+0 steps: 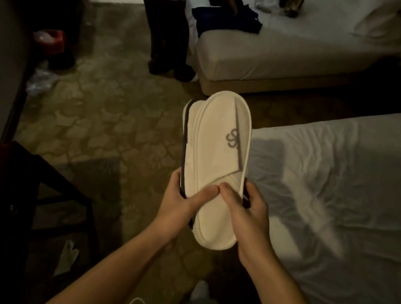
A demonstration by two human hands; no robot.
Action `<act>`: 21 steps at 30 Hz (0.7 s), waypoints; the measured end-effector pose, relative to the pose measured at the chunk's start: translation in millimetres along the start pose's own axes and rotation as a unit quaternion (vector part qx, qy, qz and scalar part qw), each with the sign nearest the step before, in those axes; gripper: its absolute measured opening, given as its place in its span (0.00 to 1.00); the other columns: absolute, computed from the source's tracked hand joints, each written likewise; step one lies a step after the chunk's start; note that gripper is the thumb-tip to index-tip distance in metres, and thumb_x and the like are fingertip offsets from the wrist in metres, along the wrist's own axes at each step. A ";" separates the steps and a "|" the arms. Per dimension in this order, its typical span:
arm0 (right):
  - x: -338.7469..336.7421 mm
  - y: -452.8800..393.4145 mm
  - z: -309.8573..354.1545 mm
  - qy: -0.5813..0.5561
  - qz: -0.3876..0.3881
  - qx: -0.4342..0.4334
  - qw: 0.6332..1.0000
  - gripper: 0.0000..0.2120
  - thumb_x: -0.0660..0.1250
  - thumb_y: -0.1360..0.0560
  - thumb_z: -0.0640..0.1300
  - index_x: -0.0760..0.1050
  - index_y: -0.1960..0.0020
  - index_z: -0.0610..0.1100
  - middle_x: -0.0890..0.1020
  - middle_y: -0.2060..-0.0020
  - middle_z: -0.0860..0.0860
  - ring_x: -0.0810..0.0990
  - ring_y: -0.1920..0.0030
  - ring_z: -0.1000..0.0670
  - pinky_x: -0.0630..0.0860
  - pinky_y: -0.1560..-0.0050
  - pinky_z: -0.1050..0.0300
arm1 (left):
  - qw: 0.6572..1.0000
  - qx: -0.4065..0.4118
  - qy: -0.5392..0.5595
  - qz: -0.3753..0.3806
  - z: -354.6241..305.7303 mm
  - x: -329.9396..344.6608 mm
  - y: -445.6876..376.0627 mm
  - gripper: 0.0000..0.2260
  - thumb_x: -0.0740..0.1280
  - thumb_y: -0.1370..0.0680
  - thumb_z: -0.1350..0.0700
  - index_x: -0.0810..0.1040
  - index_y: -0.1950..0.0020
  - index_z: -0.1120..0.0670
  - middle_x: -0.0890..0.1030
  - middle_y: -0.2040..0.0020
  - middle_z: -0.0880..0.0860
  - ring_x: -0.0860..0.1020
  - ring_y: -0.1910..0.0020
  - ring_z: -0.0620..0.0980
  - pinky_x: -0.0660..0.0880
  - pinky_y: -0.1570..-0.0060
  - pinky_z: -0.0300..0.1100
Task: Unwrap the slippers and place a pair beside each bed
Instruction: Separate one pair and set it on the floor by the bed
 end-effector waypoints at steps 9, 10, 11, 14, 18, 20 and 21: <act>14.7 -128.6 37.0 0.085 0.095 0.048 0.991 0.21 0.74 0.25 0.54 0.78 0.34 0.50 0.84 0.41 0.55 0.81 0.41 0.56 0.78 0.35 0.52 | 0.997 -0.069 -0.026 -0.017 -19.6 -16.1 -121.6 0.37 0.82 0.36 0.46 0.70 0.31 0.44 0.82 0.39 0.49 0.83 0.43 0.49 0.81 0.45 0.53; 21.1 -142.2 42.9 0.092 0.087 0.043 0.991 0.22 0.74 0.25 0.52 0.77 0.33 0.50 0.83 0.41 0.55 0.81 0.40 0.56 0.78 0.36 0.54 | 0.997 -0.075 -0.026 -0.015 -21.7 -19.3 -136.2 0.37 0.81 0.36 0.46 0.70 0.31 0.44 0.82 0.39 0.49 0.83 0.42 0.50 0.81 0.45 0.53; 30.3 -155.9 48.0 0.098 0.074 0.032 0.992 0.24 0.75 0.25 0.51 0.76 0.32 0.50 0.82 0.39 0.55 0.80 0.39 0.56 0.78 0.37 0.55 | 0.996 -0.081 -0.025 -0.011 -24.7 -22.2 -151.7 0.36 0.81 0.36 0.46 0.70 0.31 0.44 0.82 0.39 0.49 0.82 0.42 0.50 0.81 0.44 0.54; 71.6 -194.7 59.9 0.102 0.045 0.012 0.994 0.31 0.77 0.28 0.51 0.71 0.29 0.49 0.80 0.38 0.54 0.79 0.39 0.55 0.80 0.43 0.57 | 0.996 -0.084 -0.032 0.007 -35.9 -28.3 -205.0 0.38 0.82 0.37 0.46 0.69 0.31 0.45 0.82 0.40 0.48 0.83 0.43 0.50 0.81 0.44 0.55; 138.5 -248.6 70.4 0.126 -0.014 0.037 0.991 0.48 0.83 0.39 0.56 0.64 0.24 0.53 0.77 0.34 0.54 0.76 0.33 0.50 0.78 0.35 0.43 | 0.996 -0.055 -0.070 0.031 -55.5 -36.9 -278.5 0.40 0.82 0.38 0.48 0.67 0.31 0.43 0.80 0.39 0.46 0.80 0.42 0.45 0.81 0.45 0.50; 164.8 -275.3 75.5 0.165 -0.061 0.037 0.984 0.57 0.83 0.45 0.61 0.59 0.23 0.55 0.73 0.30 0.54 0.72 0.29 0.50 0.75 0.32 0.42 | 0.993 -0.038 -0.098 0.050 -62.8 -38.1 -312.1 0.42 0.83 0.41 0.46 0.66 0.31 0.41 0.78 0.37 0.45 0.78 0.39 0.45 0.80 0.42 0.51; 175.3 -288.0 78.4 0.194 -0.079 0.031 0.977 0.58 0.83 0.46 0.61 0.57 0.23 0.54 0.72 0.30 0.54 0.71 0.29 0.50 0.75 0.31 0.44 | 0.992 -0.026 -0.104 0.061 -65.6 -37.6 -328.6 0.42 0.83 0.40 0.47 0.66 0.31 0.41 0.78 0.37 0.45 0.78 0.38 0.44 0.80 0.42 0.52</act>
Point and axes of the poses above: each hand's wrist, its own y-axis away from the middle knuckle, its own x-axis out of the palm, z = x × y, the point moved 2 cm from there along -y, towards the middle knuckle
